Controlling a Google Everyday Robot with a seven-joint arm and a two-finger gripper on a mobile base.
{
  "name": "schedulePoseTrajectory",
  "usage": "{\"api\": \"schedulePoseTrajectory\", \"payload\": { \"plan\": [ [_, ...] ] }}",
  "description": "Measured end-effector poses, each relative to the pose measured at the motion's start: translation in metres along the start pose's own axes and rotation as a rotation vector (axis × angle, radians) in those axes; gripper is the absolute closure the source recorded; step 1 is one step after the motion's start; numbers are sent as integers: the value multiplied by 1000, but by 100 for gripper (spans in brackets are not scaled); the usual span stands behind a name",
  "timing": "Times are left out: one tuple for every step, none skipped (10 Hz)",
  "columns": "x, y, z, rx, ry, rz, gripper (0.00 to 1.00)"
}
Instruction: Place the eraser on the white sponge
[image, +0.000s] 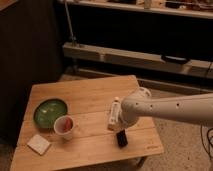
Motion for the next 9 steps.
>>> {"api": "schedulePoseTrajectory", "payload": {
  "plan": [
    [-5,20,-6,20,6,-47,100],
    [-8,45,-16,31,8,-98,100],
    [-8,61,-20,37,13,-130,100],
    [-8,88,-28,47,17,-185,100],
    [-6,121,-36,57,24,-256,100],
    [-3,141,-41,63,29,-298,100],
    [1,168,-49,64,39,-360,100],
    [3,189,-54,61,46,-409,100],
    [1,204,-58,55,52,-448,100]
  ]
}}
